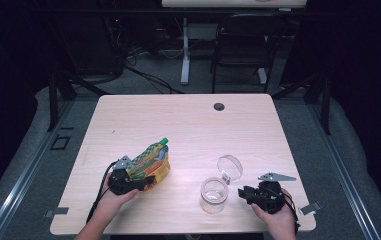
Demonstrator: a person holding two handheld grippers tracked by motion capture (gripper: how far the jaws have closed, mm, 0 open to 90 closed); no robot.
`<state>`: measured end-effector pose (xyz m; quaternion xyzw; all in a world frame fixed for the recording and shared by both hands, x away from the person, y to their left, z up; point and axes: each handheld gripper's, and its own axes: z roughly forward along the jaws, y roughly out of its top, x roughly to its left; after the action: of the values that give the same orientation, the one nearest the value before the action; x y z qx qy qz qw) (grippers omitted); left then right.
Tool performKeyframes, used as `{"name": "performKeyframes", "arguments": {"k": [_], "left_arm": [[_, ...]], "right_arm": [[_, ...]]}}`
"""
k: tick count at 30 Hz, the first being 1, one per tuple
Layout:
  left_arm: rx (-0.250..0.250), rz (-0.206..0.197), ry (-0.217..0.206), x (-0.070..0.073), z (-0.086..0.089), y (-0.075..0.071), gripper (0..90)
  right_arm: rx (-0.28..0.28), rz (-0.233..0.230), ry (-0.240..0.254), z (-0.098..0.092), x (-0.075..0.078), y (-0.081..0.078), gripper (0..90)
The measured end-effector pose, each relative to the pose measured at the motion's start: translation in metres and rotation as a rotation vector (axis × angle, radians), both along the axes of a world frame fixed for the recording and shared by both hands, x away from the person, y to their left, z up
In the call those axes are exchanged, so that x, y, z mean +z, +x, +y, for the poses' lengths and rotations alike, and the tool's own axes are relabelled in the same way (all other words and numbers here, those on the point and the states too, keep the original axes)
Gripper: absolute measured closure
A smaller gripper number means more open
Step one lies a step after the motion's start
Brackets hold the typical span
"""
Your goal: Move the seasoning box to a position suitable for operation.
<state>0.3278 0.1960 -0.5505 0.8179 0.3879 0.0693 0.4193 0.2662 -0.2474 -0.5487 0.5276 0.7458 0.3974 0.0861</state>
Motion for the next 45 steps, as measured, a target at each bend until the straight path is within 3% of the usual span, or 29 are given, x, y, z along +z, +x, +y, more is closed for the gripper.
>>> {"name": "performKeyframes", "arguments": {"k": [23, 28, 34, 36, 45], "left_arm": [[-0.026, -0.035, 0.039, 0.003, -0.003, -0.003, 62.6], [-0.024, -0.076, 0.077, 0.007, -0.007, -0.008, 62.6], [-0.027, -0.105, 0.095, 0.010, -0.007, -0.012, 62.7], [-0.019, -0.137, 0.127, 0.013, -0.007, -0.015, 62.7], [-0.003, -0.219, 0.196, 0.021, -0.009, -0.025, 62.8]], "right_arm": [[-0.007, -0.006, 0.003, -0.001, 0.000, -0.001, 68.5], [-0.002, -0.007, 0.003, -0.002, 0.001, -0.001, 68.4], [-0.004, -0.011, 0.009, -0.002, 0.000, -0.001, 68.4], [-0.004, -0.012, 0.009, -0.002, 0.000, -0.002, 68.4], [-0.004, -0.018, 0.003, -0.003, 0.000, -0.003, 68.3]]}}
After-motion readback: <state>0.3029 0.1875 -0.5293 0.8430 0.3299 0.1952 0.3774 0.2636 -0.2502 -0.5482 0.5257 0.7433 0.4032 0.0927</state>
